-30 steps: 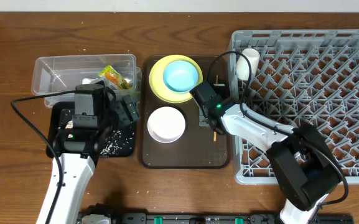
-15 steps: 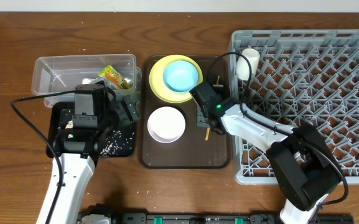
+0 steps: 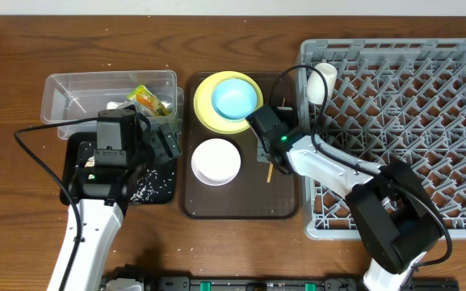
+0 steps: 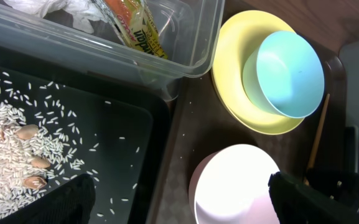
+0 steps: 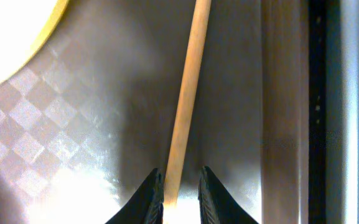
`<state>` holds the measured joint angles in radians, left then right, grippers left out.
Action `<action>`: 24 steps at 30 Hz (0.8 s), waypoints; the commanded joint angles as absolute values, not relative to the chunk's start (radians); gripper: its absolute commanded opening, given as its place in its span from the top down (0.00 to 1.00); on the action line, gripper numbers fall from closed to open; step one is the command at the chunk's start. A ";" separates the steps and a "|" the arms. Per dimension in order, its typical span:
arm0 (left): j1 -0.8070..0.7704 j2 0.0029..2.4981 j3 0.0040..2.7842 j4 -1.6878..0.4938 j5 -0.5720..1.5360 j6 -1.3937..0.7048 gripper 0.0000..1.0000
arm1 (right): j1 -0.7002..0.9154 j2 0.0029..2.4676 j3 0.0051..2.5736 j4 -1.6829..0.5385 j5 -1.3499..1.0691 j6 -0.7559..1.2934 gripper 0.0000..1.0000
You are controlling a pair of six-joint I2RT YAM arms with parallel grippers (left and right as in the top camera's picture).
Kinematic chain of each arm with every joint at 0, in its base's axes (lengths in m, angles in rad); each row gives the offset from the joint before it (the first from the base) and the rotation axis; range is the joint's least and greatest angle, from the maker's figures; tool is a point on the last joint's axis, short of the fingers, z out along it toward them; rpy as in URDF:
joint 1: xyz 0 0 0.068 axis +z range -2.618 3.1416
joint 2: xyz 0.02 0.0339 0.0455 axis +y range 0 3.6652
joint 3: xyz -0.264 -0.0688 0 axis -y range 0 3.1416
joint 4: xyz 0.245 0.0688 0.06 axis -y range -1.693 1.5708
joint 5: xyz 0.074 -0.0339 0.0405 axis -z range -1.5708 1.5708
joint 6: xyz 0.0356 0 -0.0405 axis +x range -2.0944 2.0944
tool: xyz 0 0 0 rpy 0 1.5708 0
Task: Sort waste into correct bins and load items into the dishwasher rack
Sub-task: 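Grasp the second chopstick and carry it right into the rack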
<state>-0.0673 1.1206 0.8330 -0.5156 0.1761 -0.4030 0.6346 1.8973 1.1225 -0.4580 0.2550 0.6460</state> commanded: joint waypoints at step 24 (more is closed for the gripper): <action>-0.069 1.124 0.859 -0.513 0.163 -0.397 0.08 | 0.646 1.946 1.118 -0.411 0.295 0.649 0.96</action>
<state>-0.0673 1.1206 0.8330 -0.5156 0.1761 -0.4030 0.6342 1.9255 1.1225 -0.4068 0.2836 0.6441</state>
